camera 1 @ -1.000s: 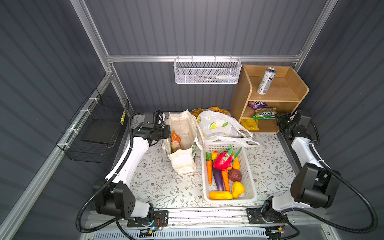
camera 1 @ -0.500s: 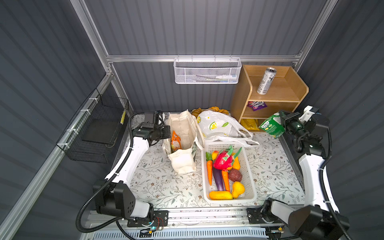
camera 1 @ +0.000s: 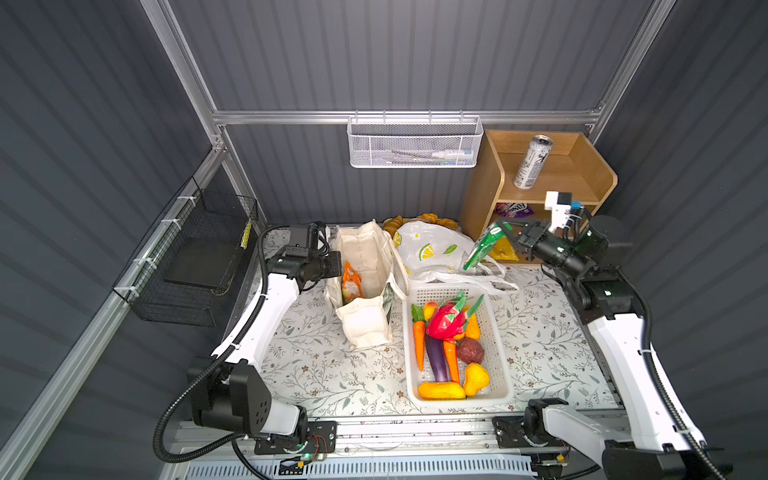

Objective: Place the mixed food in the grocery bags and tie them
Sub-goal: 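Carry the green Fox's bag over the tote bag with the right gripper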

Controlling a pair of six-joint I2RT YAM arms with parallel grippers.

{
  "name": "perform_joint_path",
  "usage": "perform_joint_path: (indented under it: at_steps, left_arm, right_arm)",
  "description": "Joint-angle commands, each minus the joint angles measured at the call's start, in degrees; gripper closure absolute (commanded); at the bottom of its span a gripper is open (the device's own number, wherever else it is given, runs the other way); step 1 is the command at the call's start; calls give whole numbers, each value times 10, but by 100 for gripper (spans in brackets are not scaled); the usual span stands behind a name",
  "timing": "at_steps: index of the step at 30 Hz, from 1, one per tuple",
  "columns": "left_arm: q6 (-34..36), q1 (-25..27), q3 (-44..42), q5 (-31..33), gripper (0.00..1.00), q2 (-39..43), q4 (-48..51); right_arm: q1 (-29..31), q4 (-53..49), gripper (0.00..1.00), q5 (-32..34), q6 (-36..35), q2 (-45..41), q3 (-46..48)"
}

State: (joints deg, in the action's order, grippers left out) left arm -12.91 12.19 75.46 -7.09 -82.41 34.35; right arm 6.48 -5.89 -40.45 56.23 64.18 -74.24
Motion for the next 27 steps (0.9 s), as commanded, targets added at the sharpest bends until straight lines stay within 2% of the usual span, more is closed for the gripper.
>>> perform_joint_path:
  at_steps: [1, 7, 14, 16, 22, 27]
  left_arm:
    - [5, 0, -6, 1, 100, -7, 2]
    - [9, 0, -11, 5, 100, -4, 4]
    - [9, 0, -12, 1, 100, -2, 3]
    - [9, 0, -12, -1, 100, -1, 3]
    - [9, 0, -11, -3, 100, 7, 3]
    - [10, 0, -13, -8, 100, 12, 2]
  right_arm:
    - [56, 59, 100, -49, -15, 48, -51]
    - [149, 111, 100, -114, 1, 153, -137]
    - [213, 221, 100, -205, 77, 287, -227]
    - [222, 259, 100, -234, 100, 327, -248]
    - [228, 292, 100, -318, 99, 425, -296]
    - [229, 294, 100, -334, 99, 472, -294]
